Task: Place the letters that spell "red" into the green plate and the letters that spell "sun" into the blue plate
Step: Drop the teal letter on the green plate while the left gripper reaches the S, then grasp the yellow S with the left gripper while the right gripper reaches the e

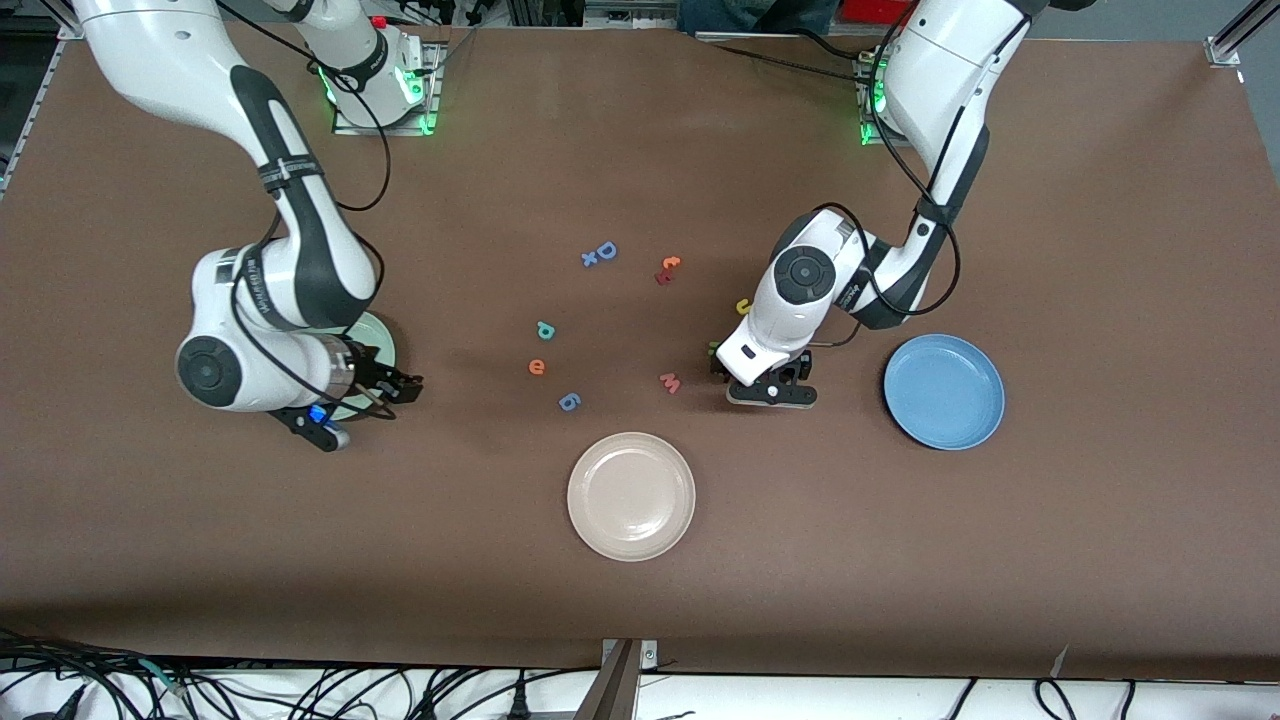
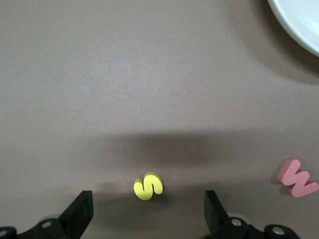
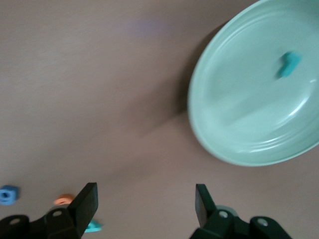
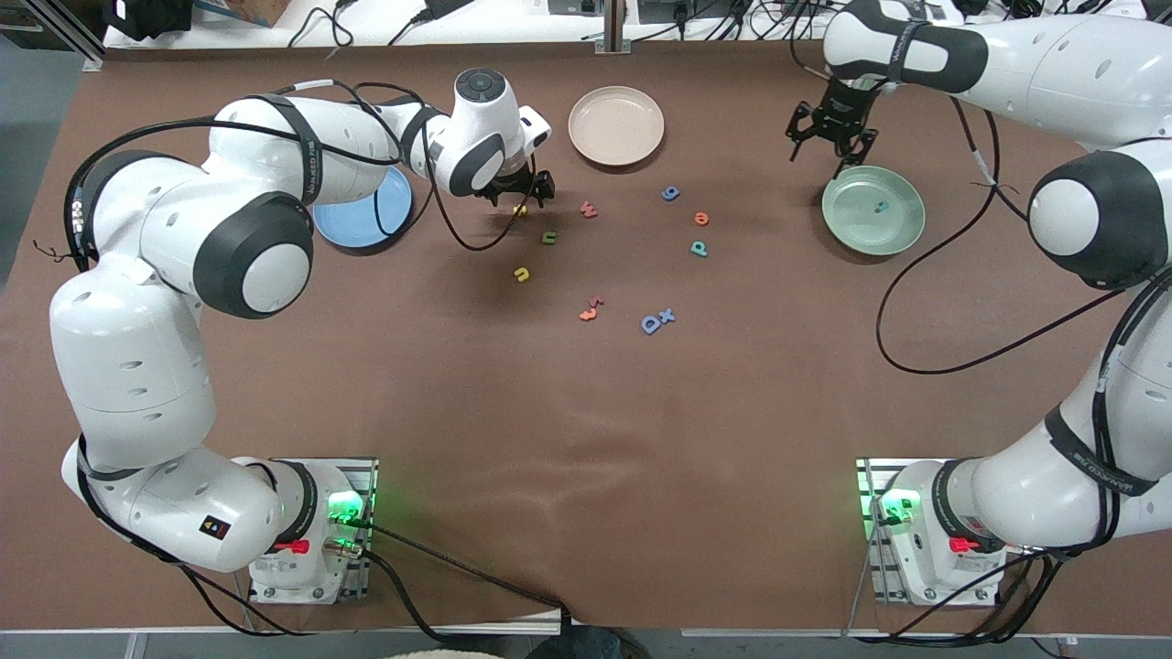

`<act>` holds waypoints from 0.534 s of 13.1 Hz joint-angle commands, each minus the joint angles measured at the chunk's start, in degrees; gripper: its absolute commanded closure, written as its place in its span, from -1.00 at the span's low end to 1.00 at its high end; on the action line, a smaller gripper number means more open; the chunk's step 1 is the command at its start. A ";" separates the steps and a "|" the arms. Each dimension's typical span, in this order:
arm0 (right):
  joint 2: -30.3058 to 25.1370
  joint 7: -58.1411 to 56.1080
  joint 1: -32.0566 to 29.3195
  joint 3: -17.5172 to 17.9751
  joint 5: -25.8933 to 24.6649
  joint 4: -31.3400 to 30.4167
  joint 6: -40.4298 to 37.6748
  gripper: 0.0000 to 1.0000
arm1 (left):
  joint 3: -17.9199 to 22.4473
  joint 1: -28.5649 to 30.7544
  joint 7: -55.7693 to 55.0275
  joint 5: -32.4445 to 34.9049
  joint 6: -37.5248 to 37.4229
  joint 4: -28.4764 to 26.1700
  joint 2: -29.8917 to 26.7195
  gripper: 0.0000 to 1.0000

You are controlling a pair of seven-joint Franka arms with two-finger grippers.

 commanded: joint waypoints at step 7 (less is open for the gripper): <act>6.31 19.08 11.29 1.61 0.67 -1.21 18.67 -0.75 | 0.10 -0.22 -1.09 2.01 3.53 -1.38 0.95 -0.97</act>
